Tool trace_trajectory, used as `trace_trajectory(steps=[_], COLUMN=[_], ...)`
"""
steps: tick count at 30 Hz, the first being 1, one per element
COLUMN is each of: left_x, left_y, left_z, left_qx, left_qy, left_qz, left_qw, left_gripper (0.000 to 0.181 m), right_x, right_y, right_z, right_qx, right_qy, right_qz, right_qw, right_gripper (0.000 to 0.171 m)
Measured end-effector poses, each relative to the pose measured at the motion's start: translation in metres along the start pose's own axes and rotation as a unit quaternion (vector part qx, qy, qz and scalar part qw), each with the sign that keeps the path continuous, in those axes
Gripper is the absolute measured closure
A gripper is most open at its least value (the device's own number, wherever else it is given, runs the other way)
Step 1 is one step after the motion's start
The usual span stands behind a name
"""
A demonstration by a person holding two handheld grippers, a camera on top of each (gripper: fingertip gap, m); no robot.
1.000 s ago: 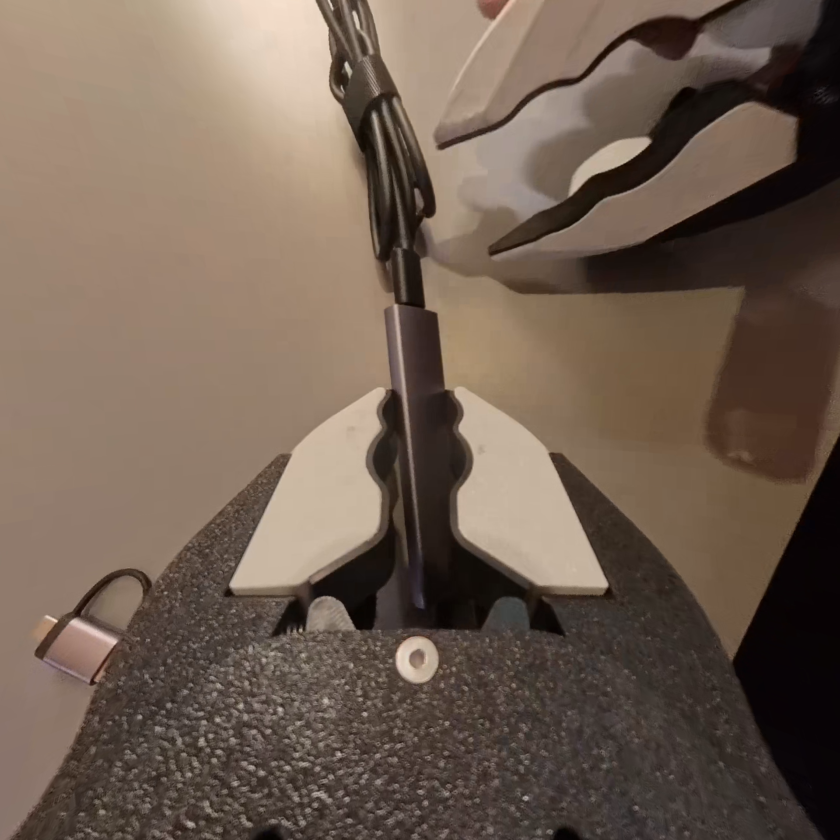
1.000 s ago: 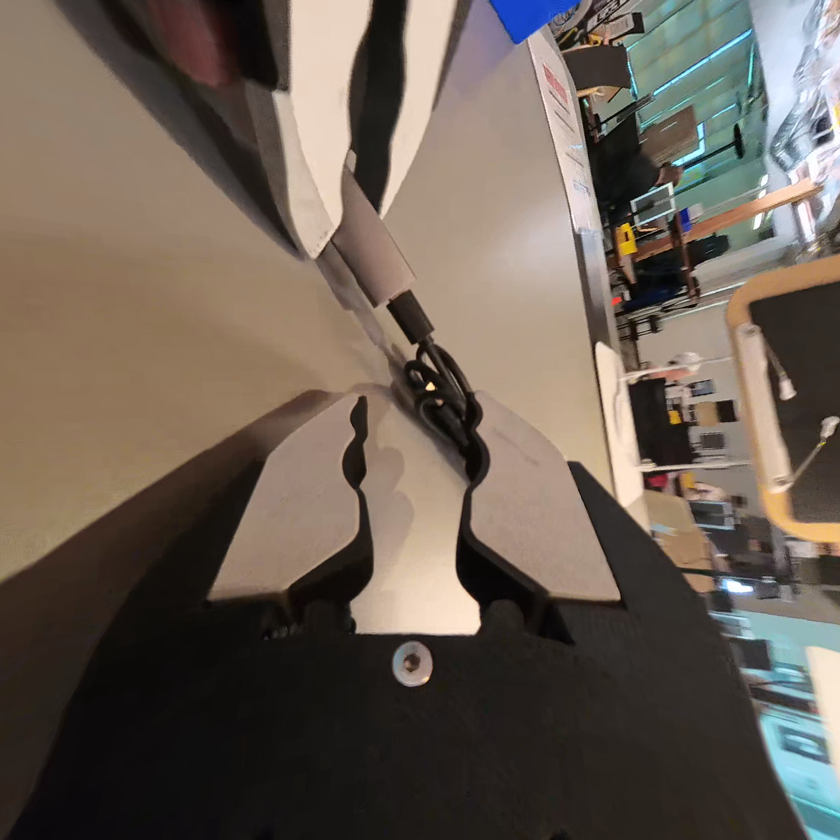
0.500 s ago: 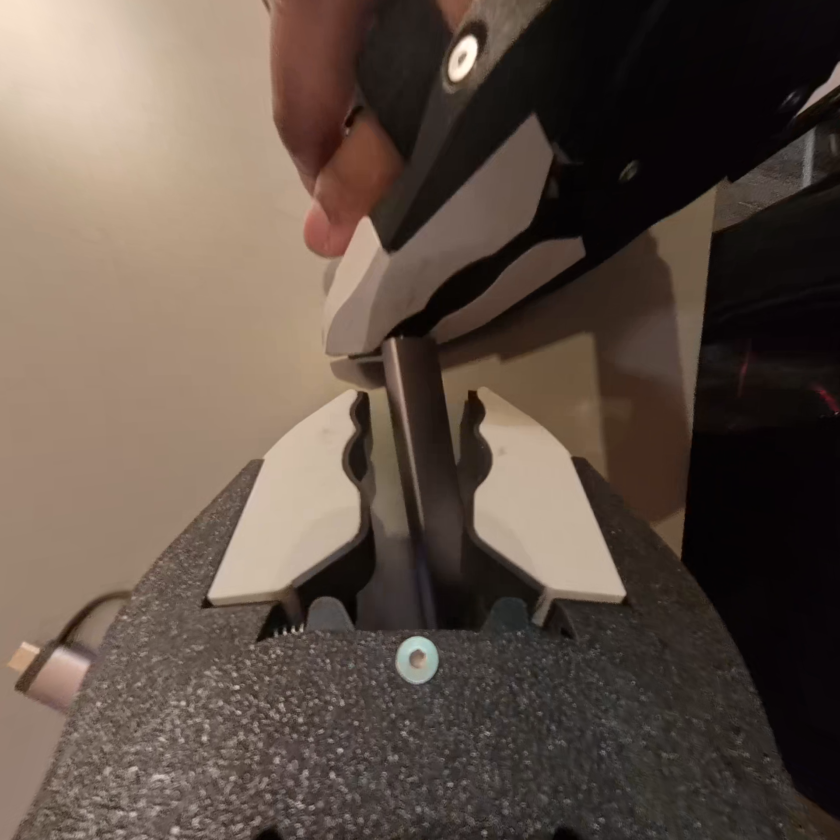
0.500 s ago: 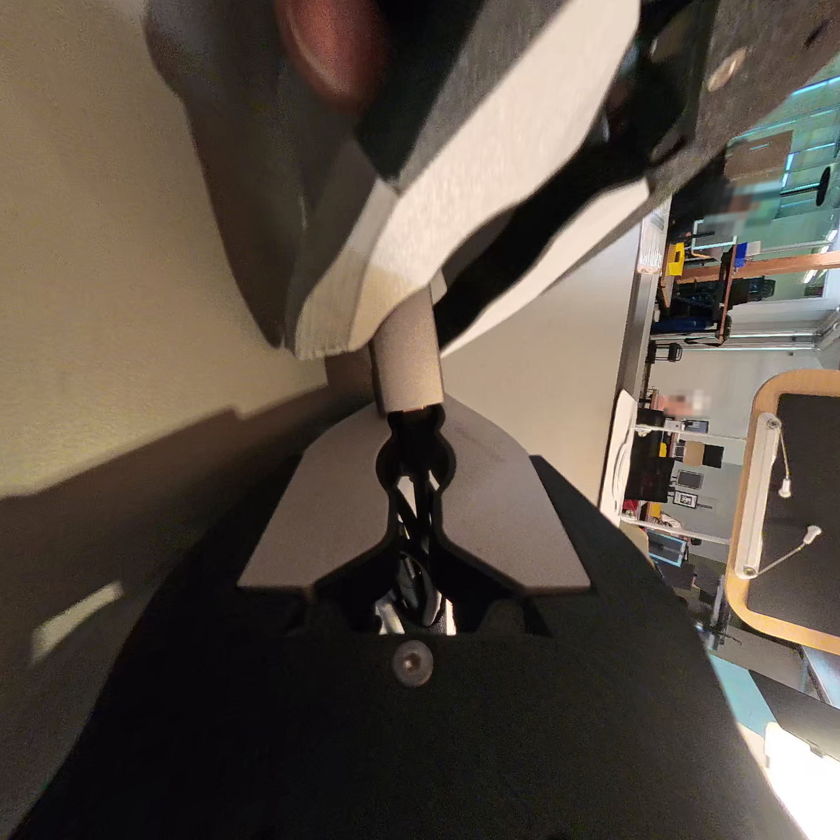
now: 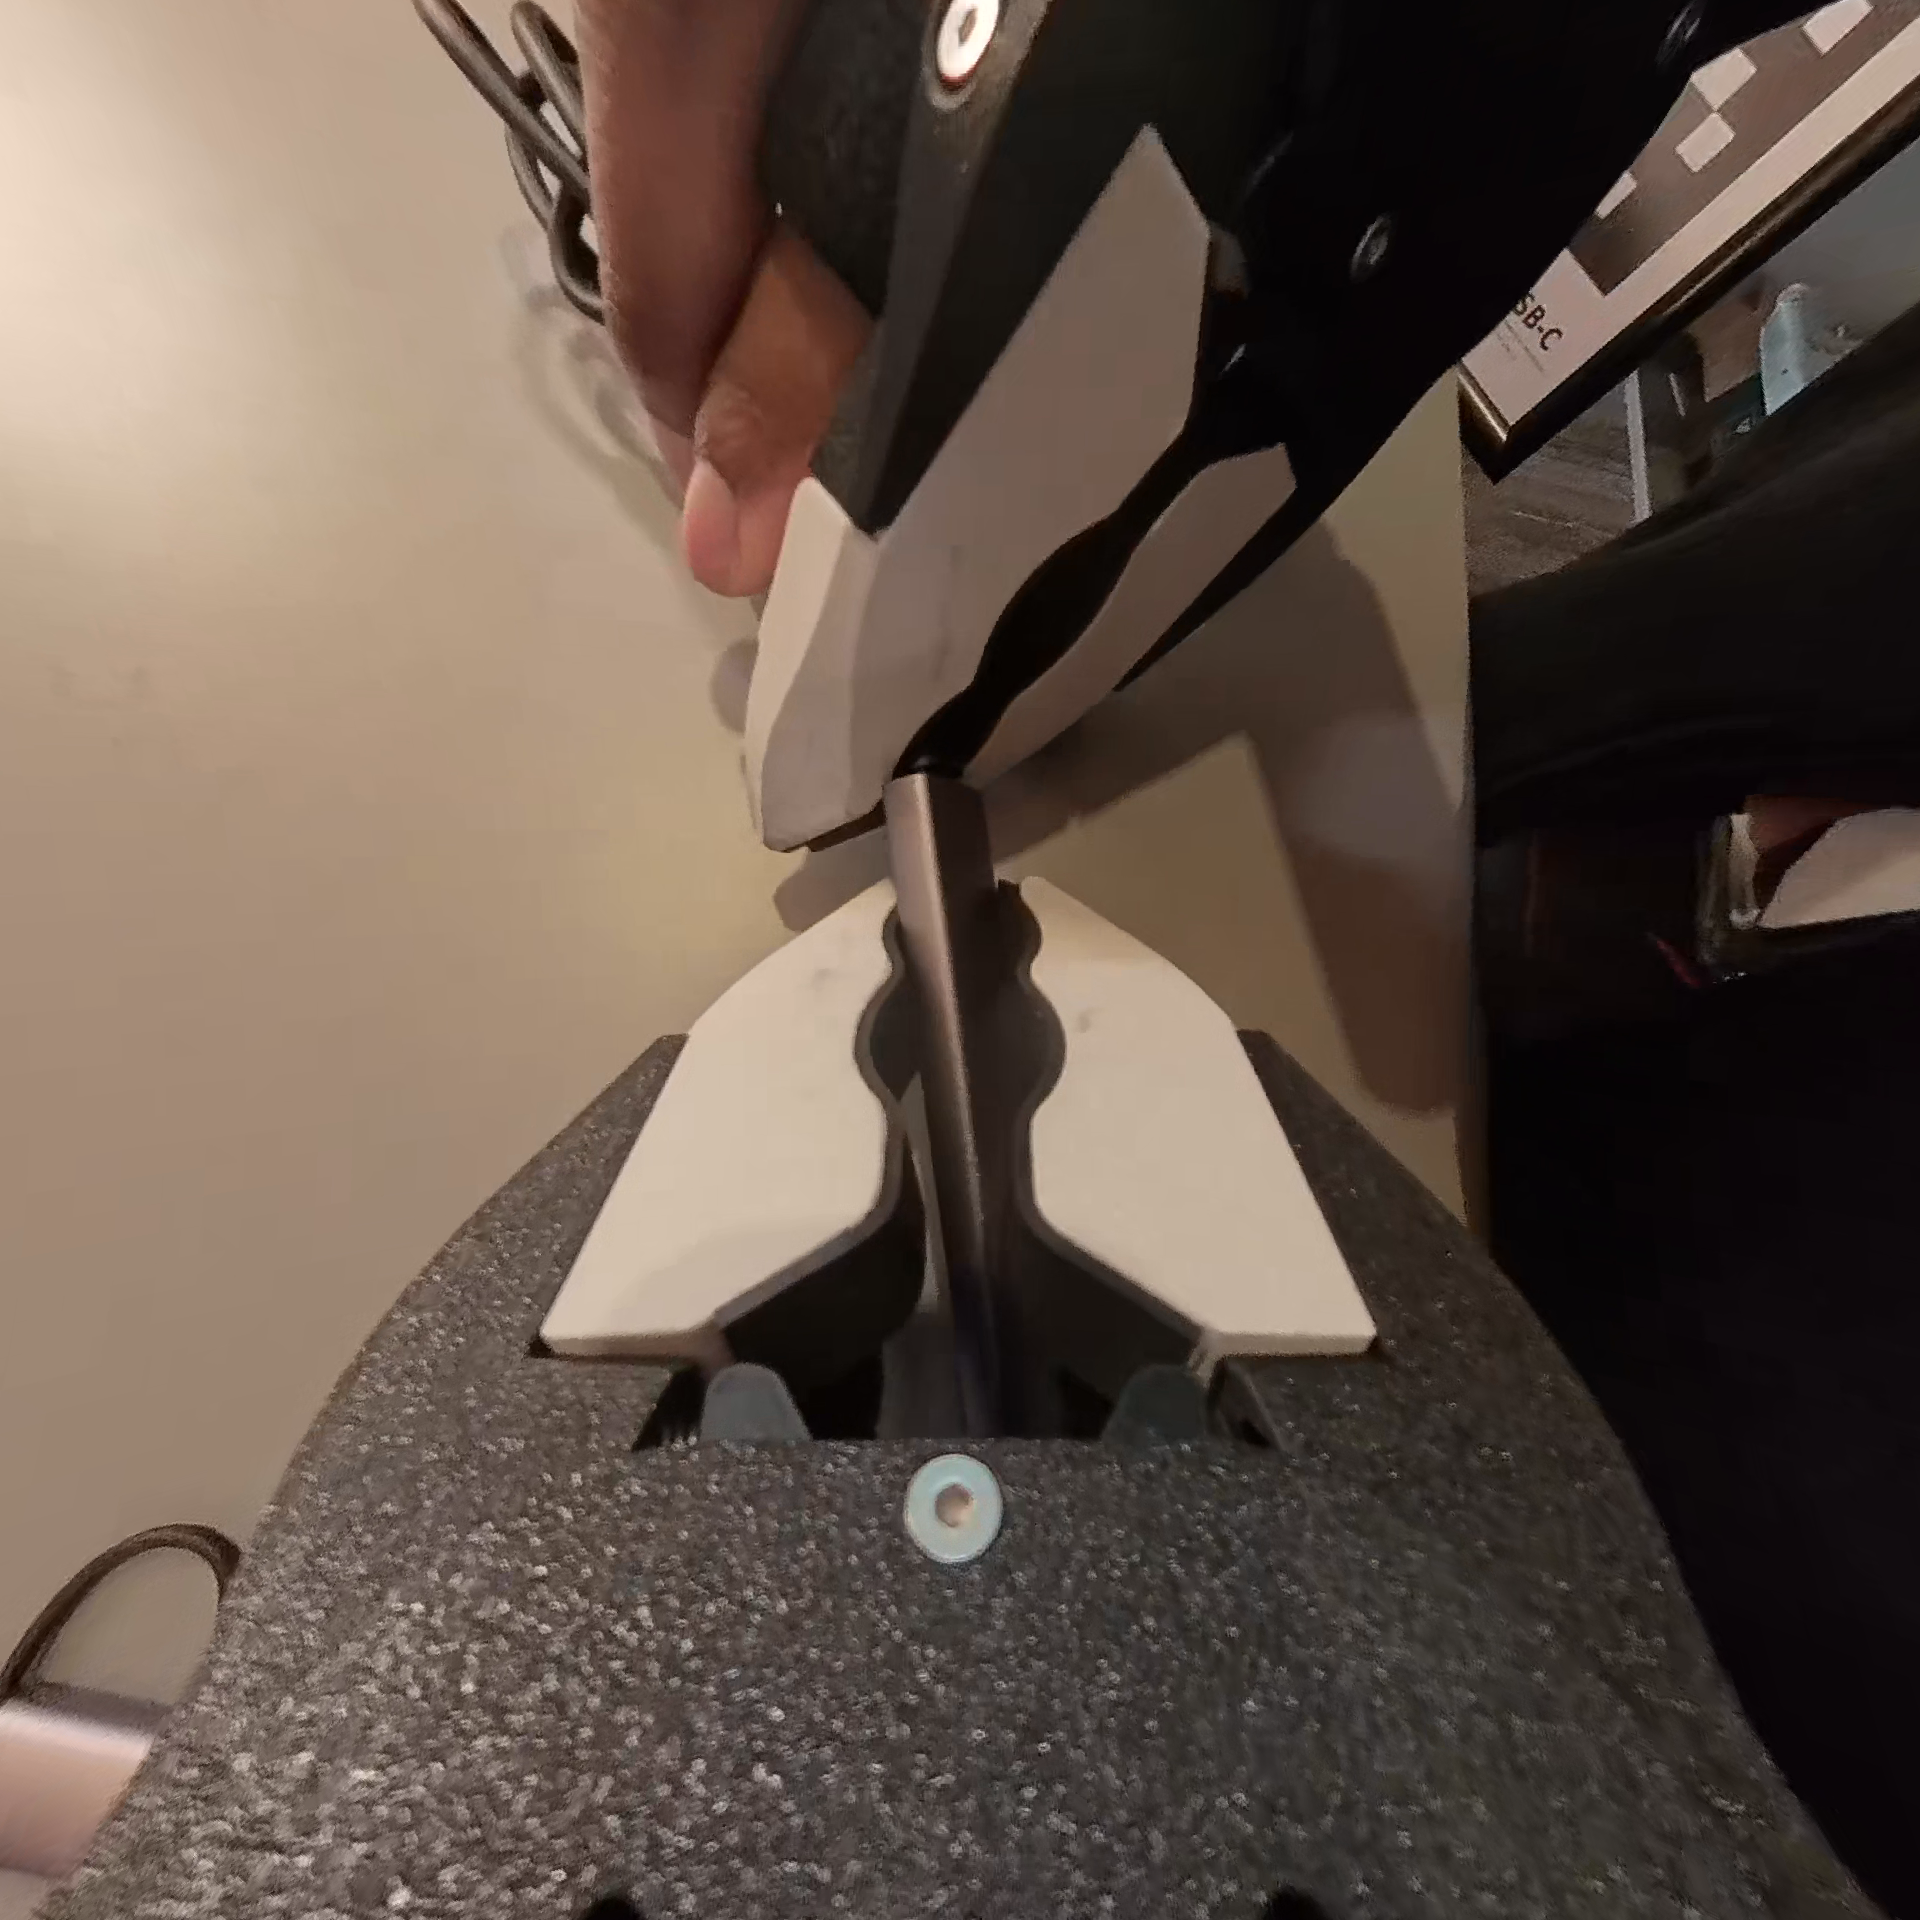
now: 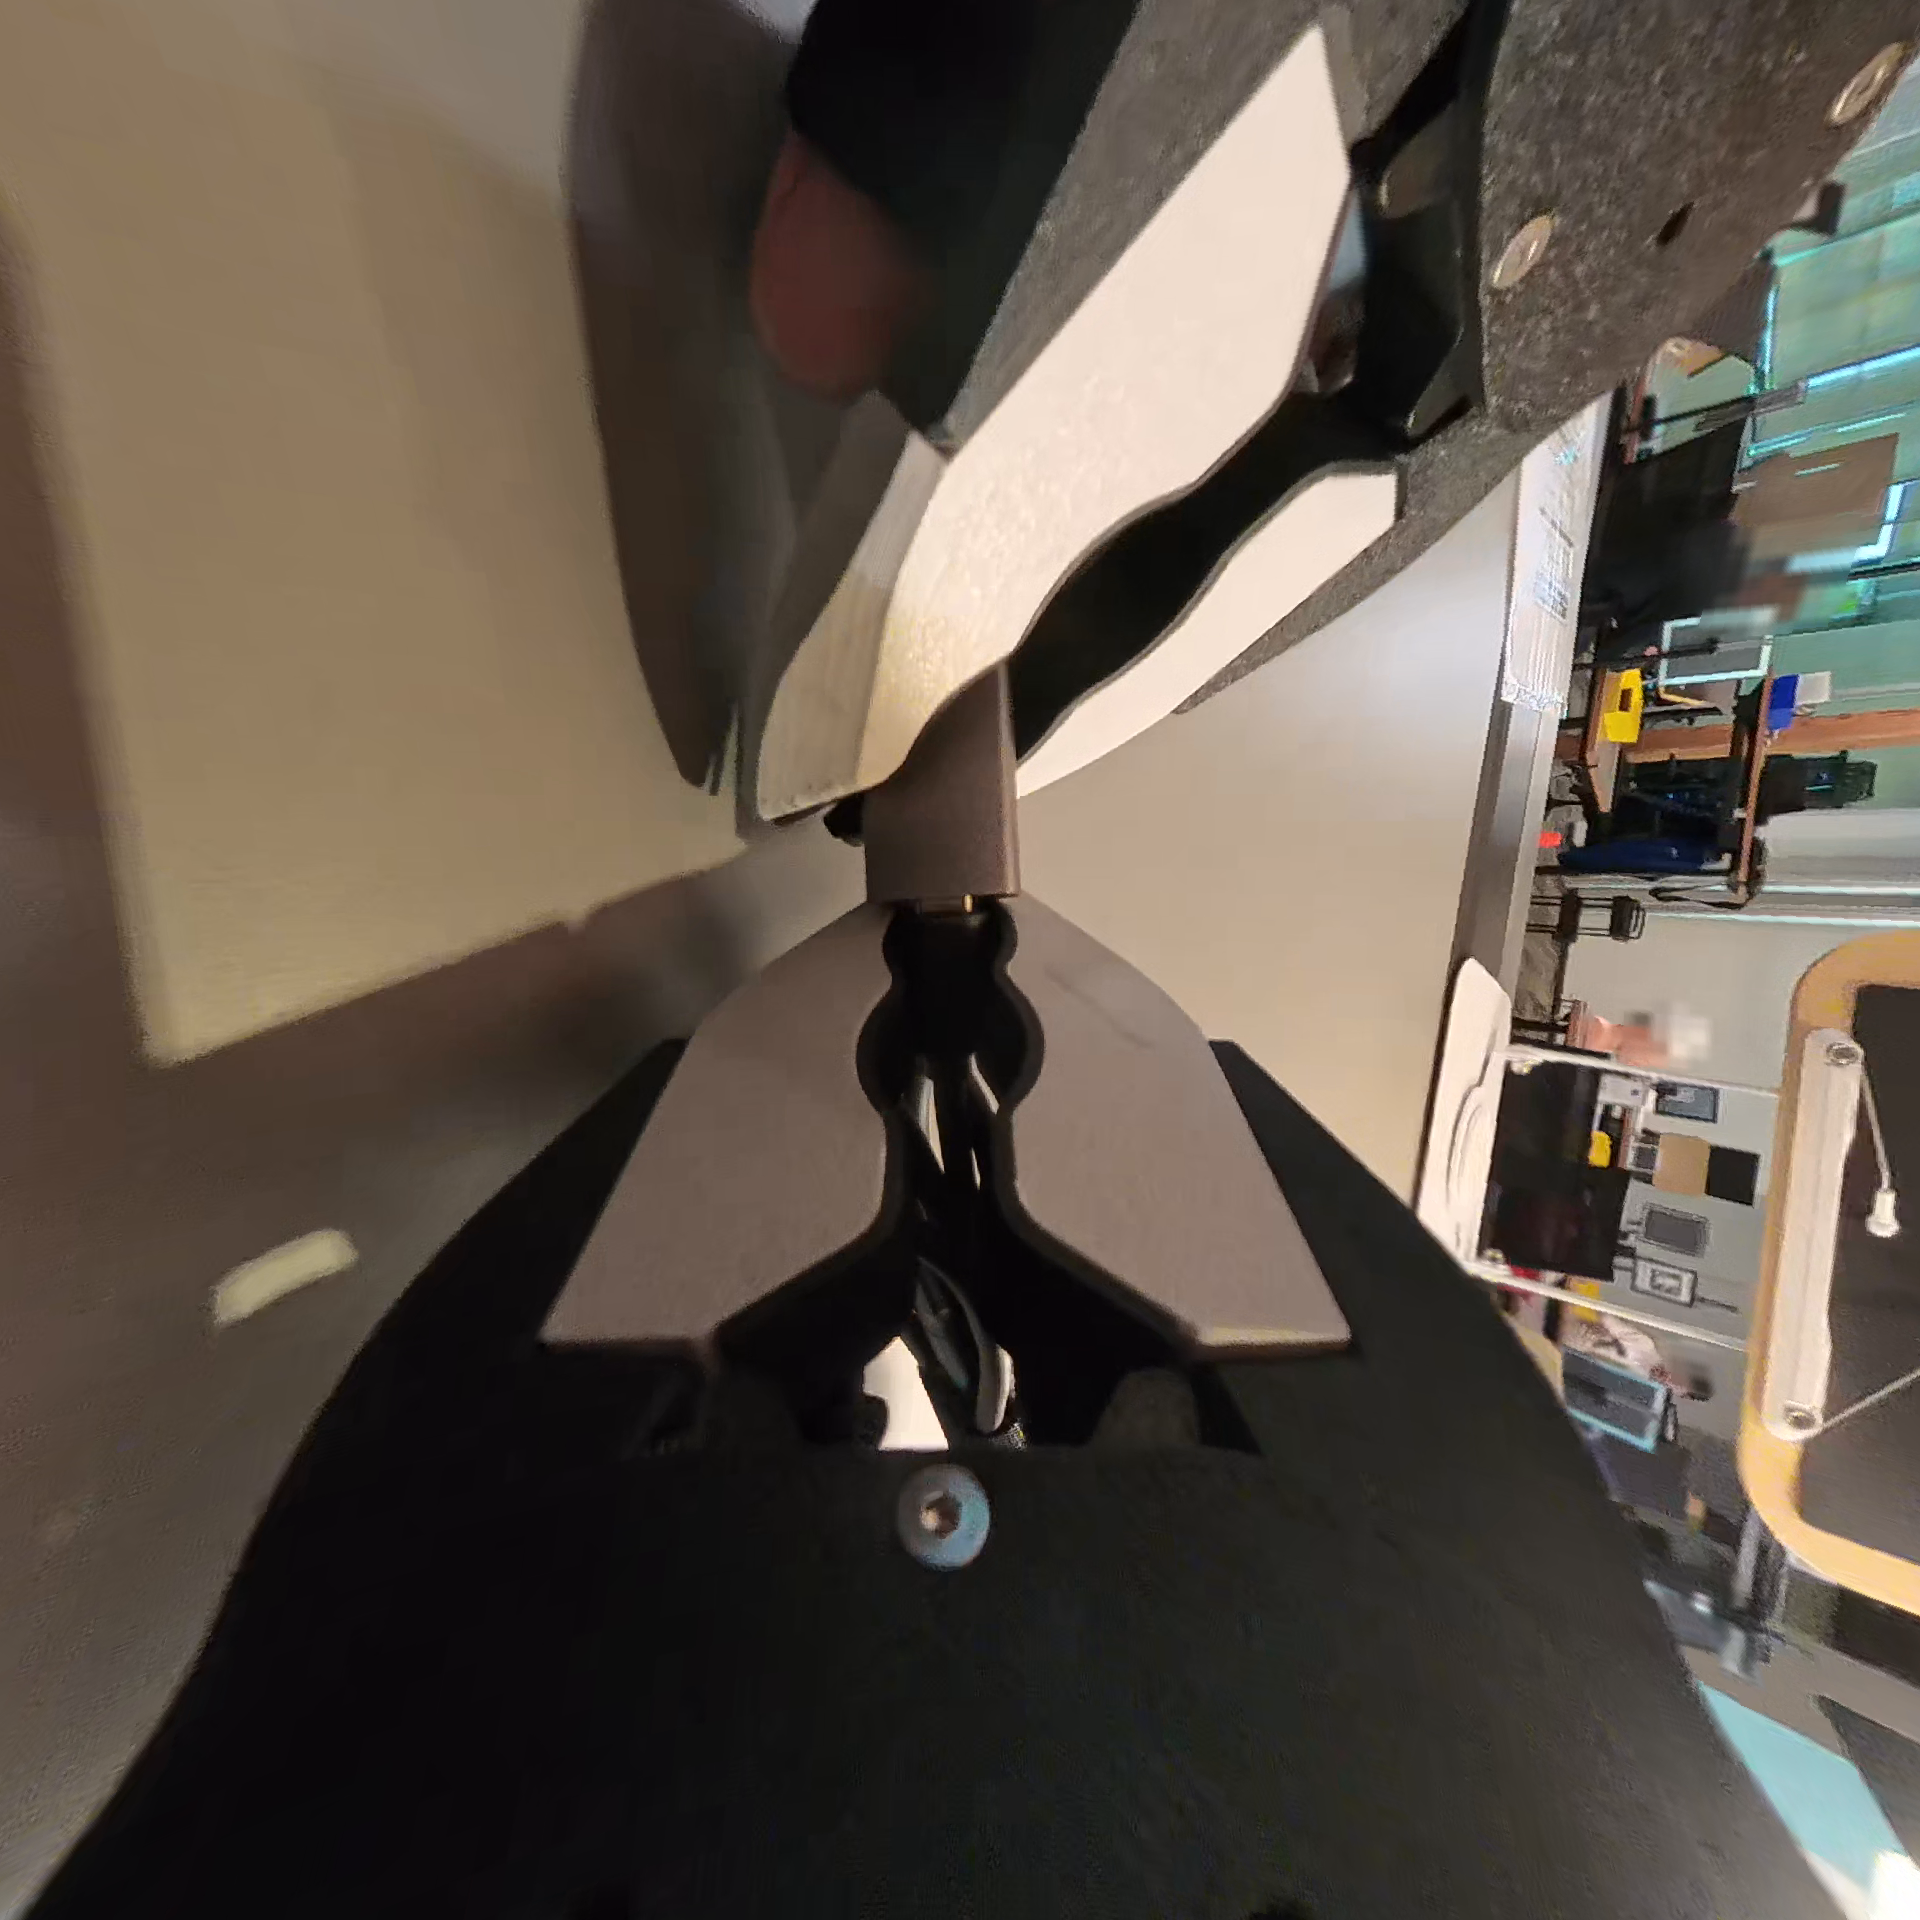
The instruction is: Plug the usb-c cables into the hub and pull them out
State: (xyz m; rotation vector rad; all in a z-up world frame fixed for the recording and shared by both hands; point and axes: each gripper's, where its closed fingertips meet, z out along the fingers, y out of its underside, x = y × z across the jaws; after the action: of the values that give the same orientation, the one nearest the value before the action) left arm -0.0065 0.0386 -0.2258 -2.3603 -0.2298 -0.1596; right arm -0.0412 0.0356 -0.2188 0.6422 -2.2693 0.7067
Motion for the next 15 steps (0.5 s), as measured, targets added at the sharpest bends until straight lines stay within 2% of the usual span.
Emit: trace_trajectory(steps=[4,7,12,15], left_x=[-0.005,-0.004,0.015,0.009], left_y=[-0.002,-0.004,-0.01,-0.017], left_z=[0.001,-0.001,0.002,0.003], left_qx=[-0.005,-0.005,0.018,0.025], left_qy=[-0.027,-0.021,0.044,0.017], left_qz=[0.011,0.012,-0.001,-0.002], left_qw=[1.0,1.0,0.999,1.0], left_gripper=[0.167,0.168,0.168,0.169], right_x=[0.002,0.002,-0.008,-0.003], right_y=[0.006,0.006,-0.003,0.005], right_z=[-0.001,-0.003,-0.019,-0.021], right_qx=[-0.013,-0.014,0.047,0.038], right_qy=[0.017,0.021,-0.023,-0.018], right_qz=[0.035,0.07,0.053,0.068], right_qw=[0.999,0.997,0.997,0.997], right_gripper=[0.162,0.161,0.162,0.163])
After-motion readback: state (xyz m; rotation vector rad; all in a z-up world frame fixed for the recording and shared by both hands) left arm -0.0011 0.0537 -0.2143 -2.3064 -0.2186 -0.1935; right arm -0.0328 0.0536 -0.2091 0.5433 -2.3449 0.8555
